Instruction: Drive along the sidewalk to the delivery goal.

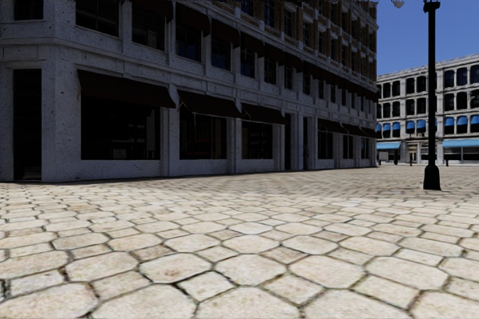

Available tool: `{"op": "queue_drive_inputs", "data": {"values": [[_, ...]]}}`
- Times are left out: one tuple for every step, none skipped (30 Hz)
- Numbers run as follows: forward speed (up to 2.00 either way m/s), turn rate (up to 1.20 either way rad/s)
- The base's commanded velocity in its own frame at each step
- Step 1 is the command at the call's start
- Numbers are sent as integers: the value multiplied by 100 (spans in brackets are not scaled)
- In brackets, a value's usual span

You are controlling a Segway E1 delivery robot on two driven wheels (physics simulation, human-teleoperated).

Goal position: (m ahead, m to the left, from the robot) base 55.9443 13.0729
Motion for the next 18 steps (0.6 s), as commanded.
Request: {"op": "queue_drive_inputs", "data": {"values": [[165,58],[167,60],[167,61],[168,61],[168,61],[168,61],[170,61],[170,61],[180,61],[200,61],[200,61],[200,61],[200,61],[200,61],[200,61],[200,61],[200,61],[200,61]]}}
